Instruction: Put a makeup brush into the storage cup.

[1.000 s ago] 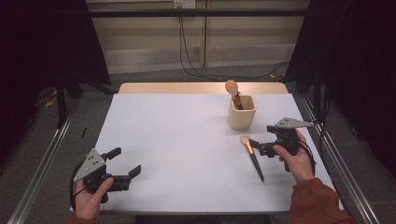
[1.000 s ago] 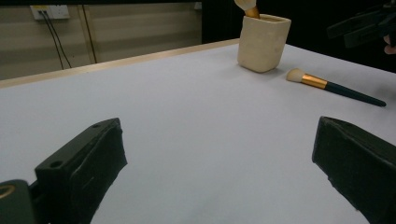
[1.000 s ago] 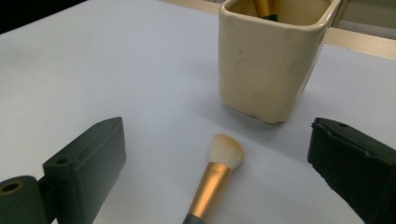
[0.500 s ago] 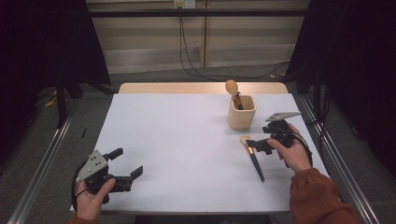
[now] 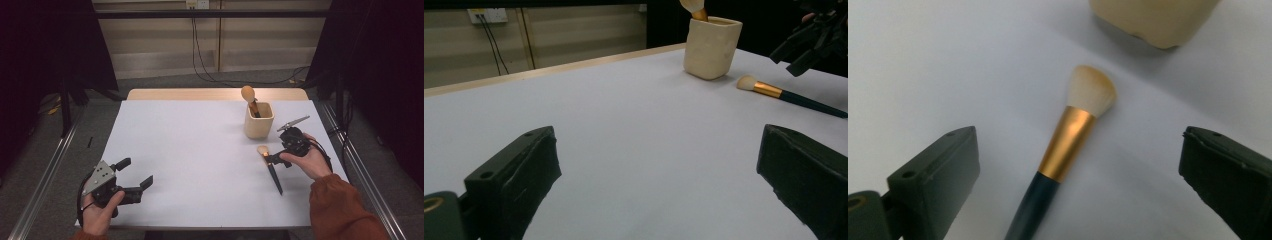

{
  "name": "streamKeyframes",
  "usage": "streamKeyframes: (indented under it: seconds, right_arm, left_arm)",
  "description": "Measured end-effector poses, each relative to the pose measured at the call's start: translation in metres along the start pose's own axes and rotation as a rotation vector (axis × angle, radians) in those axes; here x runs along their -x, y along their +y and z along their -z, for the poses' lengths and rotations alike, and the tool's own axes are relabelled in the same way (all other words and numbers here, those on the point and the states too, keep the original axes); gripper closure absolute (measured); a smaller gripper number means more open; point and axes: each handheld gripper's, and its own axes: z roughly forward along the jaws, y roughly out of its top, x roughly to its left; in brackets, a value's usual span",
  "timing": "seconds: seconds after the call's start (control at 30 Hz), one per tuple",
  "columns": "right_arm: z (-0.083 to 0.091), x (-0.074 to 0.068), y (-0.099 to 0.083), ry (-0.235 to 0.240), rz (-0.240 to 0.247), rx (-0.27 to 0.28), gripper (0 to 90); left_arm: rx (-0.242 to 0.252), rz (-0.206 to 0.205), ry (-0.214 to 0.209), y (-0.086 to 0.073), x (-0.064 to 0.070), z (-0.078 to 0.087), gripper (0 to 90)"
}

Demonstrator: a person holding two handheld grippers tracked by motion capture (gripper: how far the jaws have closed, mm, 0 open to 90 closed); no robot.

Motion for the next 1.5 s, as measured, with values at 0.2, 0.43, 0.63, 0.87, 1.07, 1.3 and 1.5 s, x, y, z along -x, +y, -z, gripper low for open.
streamKeyframes:
  seconds: [0.2, 0.43, 0.63, 0.87, 1.07, 1.3, 1.5]
  right_arm:
    - [-0.008, 0.0, 0.004, 0.0, -0.021, -0.1, 6.6]
    - [-0.015, -0.004, 0.007, 0.008, 0.011, -0.183, 18.1]
    - [-0.022, -0.006, 0.01, -0.002, -0.01, -0.255, 18.7]
    - [-0.029, -0.009, 0.013, 0.005, -0.039, -0.316, 24.3]
    - [-0.036, -0.014, 0.013, -0.046, 0.005, -0.363, 30.5]
    - [-0.04, -0.018, 0.015, -0.09, -0.003, -0.392, 32.0]
    - [-0.041, -0.019, 0.019, -0.095, -0.016, -0.418, 37.2]
  left_arm:
    - [0.0, -0.003, -0.003, 0.0, 0.001, 0.0, 3.4]
    - [-0.003, -0.008, -0.007, 0.0, 0.0, 0.0, 3.4]
    - [-0.008, -0.011, -0.01, 0.0, -0.001, -0.001, 3.4]
    - [-0.003, -0.008, 0.002, 0.0, -0.004, 0.001, 3.3]
    - [-0.01, -0.011, -0.005, 0.0, -0.003, 0.0, 3.3]
    - [-0.017, -0.019, -0.013, 0.0, -0.003, -0.001, 3.4]
    - [-0.023, -0.028, -0.026, 0.0, -0.002, -0.002, 3.4]
